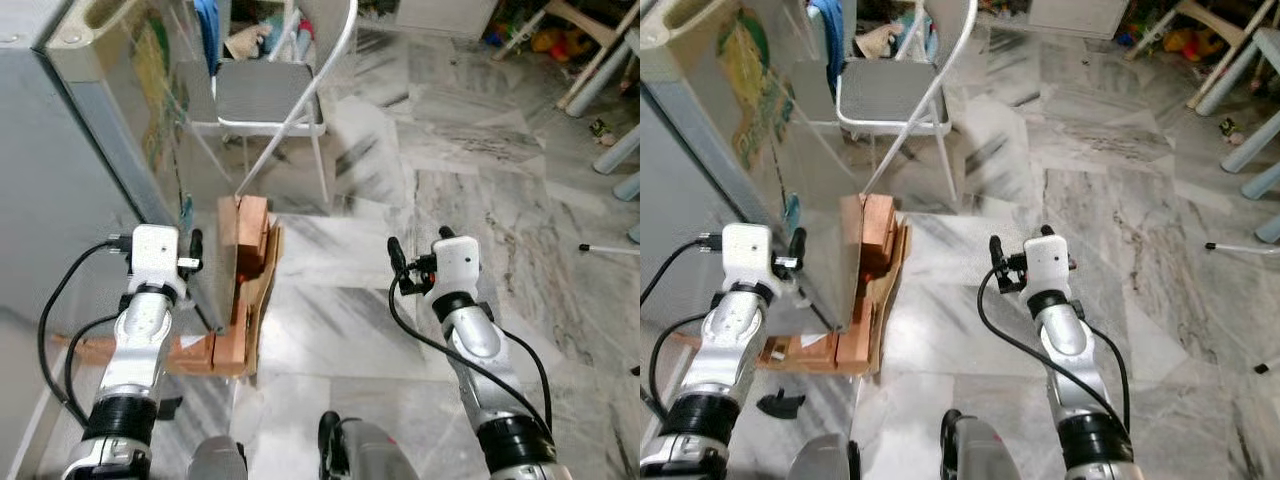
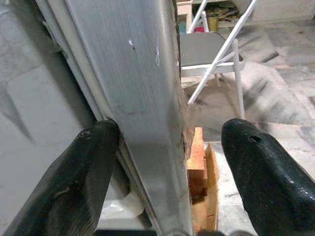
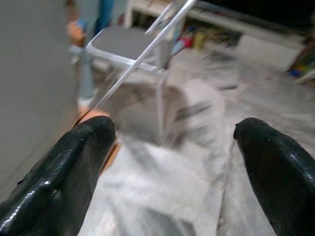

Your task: Restocking fridge

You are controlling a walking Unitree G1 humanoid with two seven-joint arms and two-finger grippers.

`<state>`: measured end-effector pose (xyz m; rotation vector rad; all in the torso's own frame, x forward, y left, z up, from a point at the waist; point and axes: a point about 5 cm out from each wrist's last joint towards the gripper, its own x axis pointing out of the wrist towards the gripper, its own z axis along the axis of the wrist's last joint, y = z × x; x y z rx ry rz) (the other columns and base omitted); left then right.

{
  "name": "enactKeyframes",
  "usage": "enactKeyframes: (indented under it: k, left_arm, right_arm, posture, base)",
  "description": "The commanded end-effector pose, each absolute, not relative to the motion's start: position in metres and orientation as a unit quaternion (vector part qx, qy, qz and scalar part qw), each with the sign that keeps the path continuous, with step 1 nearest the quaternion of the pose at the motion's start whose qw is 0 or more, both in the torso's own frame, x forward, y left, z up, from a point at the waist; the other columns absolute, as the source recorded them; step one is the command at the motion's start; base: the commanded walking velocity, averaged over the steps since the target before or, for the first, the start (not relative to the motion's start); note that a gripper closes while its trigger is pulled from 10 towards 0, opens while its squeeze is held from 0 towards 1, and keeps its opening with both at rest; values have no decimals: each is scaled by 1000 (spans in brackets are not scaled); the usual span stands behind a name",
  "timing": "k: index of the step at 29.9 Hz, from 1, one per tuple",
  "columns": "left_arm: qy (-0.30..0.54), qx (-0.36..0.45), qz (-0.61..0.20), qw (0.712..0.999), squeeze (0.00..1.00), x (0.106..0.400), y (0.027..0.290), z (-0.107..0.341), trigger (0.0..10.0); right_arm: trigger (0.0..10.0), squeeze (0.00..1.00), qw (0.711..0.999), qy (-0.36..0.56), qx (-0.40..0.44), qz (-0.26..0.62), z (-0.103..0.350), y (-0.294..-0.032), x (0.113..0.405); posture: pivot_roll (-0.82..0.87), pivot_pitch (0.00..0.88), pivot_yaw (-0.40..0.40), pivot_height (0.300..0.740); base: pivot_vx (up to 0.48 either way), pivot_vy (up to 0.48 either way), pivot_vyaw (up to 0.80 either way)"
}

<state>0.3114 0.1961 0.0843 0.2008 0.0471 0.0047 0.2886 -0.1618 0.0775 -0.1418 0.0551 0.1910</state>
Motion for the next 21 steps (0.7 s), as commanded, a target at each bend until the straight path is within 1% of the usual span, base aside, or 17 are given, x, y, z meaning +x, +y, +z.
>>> enactKeyframes:
  k: [1, 2, 4, 6, 7, 8, 9, 10, 11, 12, 14, 16, 17, 18, 19, 20, 21]
  left_arm:
    - [-45, 112, -54, 991, 0, 328, 172, 116, 10000]
    - [-66, 114, -79, 988, 0, 337, 159, 129, 10000]
    - [-84, 111, -105, 985, 0, 345, 143, 141, 10000]
    - [-90, 108, -116, 983, 0, 348, 136, 146, 10000]
    - [-97, 103, -133, 981, 0, 349, 125, 151, 10000]
    - [-117, 80, -179, 974, 0, 349, 94, 162, 10000]
    - [-117, 80, -179, 974, 0, 349, 94, 162, 10000]
    - [-134, 26, -245, 960, 0, 340, 53, 177, 10000]
    - [-146, 12, -286, 947, 0, 333, 32, 184, 10000]
    - [-157, 6, -315, 936, 0, 326, 18, 189, 10000]
    - [-162, -10, -353, 921, 0, 316, 2, 194, 10000]
    - [-145, -39, -374, 915, 0, 312, -3, 191, 10000]
    - [-141, -24, -356, 924, 0, 318, 7, 185, 10000]
    - [-141, -24, -356, 924, 0, 318, 7, 185, 10000]
    - [-126, -6, -308, 943, 0, 331, 33, 173, 10000]
    - [-120, 5, -284, 951, 0, 336, 48, 169, 10000]
    - [-120, 5, -284, 951, 0, 336, 48, 169, 10000]
  right_arm:
    - [10000, 0, 990, 58, -78, 103, 70, -167, 282]
    - [10000, 0, 986, 94, -84, 105, 61, -177, 275]
    - [10000, 0, 984, 122, -81, 100, 53, -190, 267]
    - [10000, 0, 983, 131, -79, 100, 50, -194, 264]
    - [10000, 0, 982, 139, -79, 101, 47, -198, 261]
    - [10000, 0, 979, 154, -82, 108, 43, -202, 255]
    - [10000, 0, 979, 154, -82, 108, 43, -202, 255]
    - [10000, 0, 976, 163, -84, 121, 40, -203, 249]
    - [10000, 0, 975, 164, -85, 126, 39, -202, 246]
    - [10000, 0, 974, 164, -85, 128, 39, -201, 245]
    - [10000, 0, 974, 162, -88, 135, 39, -199, 243]
    - [10000, 0, 971, 155, -98, 152, 39, -195, 241]
    - [10000, 0, 972, 153, -96, 149, 39, -195, 241]
    - [10000, 0, 972, 153, -96, 149, 39, -195, 241]
    - [10000, 0, 973, 158, -90, 145, 36, -195, 241]
    - [10000, 0, 973, 159, -88, 144, 35, -196, 241]
    - [10000, 0, 973, 159, -88, 144, 35, -196, 241]
  posture:
    - [112, 137, -71, 740]
    - [112, 133, -73, 740]
    - [106, 131, -73, 740]
    - [103, 130, -72, 740]
    - [103, 130, -72, 740]
    - [104, 128, -70, 740]
    - [104, 128, -70, 740]
    - [103, 127, -69, 740]
    - [101, 126, -68, 740]
    - [97, 123, -66, 740]
    - [87, 121, -62, 740]
    - [83, 122, -58, 740]
    - [83, 122, -56, 740]
    - [83, 122, -56, 740]
    - [84, 124, -53, 740]
    - [87, 124, -53, 740]
    - [87, 124, -53, 740]
  base:
    - [0, 0, 0]
    - [0, 0, 0]
    - [0, 0, 0]
    - [0, 0, 0]
    - [0, 0, 0]
    - [0, 0, 0]
    - [0, 0, 0]
    - [0, 0, 0]
    - [0, 0, 0]
    - [0, 0, 0]
    - [0, 0, 0]
    - [0, 0, 0]
    - [0, 0, 0]
    - [0, 0, 0]
    - [0, 0, 0]
    - [0, 0, 0]
    - [0, 0, 0]
